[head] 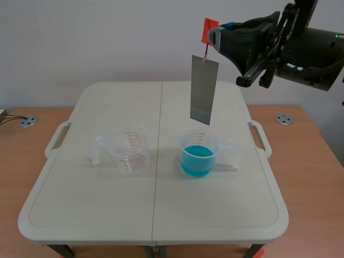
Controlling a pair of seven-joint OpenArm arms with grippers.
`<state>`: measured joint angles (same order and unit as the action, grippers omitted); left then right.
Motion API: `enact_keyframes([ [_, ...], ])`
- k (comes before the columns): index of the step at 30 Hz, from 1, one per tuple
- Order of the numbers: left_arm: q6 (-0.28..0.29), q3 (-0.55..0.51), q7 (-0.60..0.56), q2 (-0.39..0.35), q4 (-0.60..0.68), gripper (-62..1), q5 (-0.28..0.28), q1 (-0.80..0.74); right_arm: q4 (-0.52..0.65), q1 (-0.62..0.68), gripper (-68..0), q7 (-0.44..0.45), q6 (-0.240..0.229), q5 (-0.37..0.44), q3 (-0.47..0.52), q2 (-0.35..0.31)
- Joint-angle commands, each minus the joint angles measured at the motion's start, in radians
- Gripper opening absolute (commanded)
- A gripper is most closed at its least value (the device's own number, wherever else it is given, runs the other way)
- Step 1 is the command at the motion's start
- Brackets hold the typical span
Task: Hold the metal plate by the orange handle, dip it into the blue solution, take it out and point at it, then put the plate back in the beaker on the left.
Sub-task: 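Hold the plate still in the solution, then raise the plate and point at it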
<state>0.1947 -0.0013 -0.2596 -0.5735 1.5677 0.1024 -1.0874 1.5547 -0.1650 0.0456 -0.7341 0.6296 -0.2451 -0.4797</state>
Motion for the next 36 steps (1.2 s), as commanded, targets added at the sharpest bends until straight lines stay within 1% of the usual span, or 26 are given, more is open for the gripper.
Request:
enact_keyframes([
  [1, 0.003, -0.005, -0.013, -0.027, 0.022, -54.1, 0.006, 0.015, 0.032, -0.012, -66.2, 0.000, -0.011, 0.033, 0.011, -0.016],
  [5, 0.003, -0.005, -0.013, -0.074, 0.052, -54.1, 0.012, 0.068, 0.056, -0.012, -66.2, -0.011, -0.011, 0.043, 0.011, -0.016],
  [11, 0.003, -0.004, -0.013, -0.121, 0.089, -54.1, 0.021, 0.188, 0.071, -0.012, -66.2, -0.045, -0.011, 0.092, 0.011, -0.016],
  [15, 0.005, -0.004, -0.010, -0.129, 0.090, -54.1, 0.068, 0.294, 0.072, -0.012, -66.2, -0.052, -0.011, 0.105, 0.011, -0.016],
  [19, 0.033, 0.015, 0.006, -0.128, 0.090, -54.1, 0.074, 0.419, 0.072, -0.012, -66.2, -0.052, -0.011, 0.105, 0.011, -0.016],
  [22, 0.040, 0.066, 0.050, -0.128, 0.089, -54.0, 0.074, 0.526, 0.072, -0.012, -66.2, -0.058, -0.011, 0.109, 0.011, -0.016],
  [29, 0.040, 0.241, 0.142, -0.114, 0.088, -54.0, 0.074, 0.772, 0.072, -0.012, -66.2, -0.059, -0.011, 0.109, 0.011, -0.016],
  [33, 0.040, 0.334, 0.181, -0.080, 0.066, -54.0, 0.074, 0.896, 0.072, -0.012, -66.2, -0.059, -0.011, 0.109, 0.011, -0.016],
  [36, 0.039, 0.385, 0.210, -0.034, 0.027, -54.0, 0.073, 0.980, 0.072, -0.012, -66.2, -0.059, -0.011, 0.109, 0.011, -0.016],
])
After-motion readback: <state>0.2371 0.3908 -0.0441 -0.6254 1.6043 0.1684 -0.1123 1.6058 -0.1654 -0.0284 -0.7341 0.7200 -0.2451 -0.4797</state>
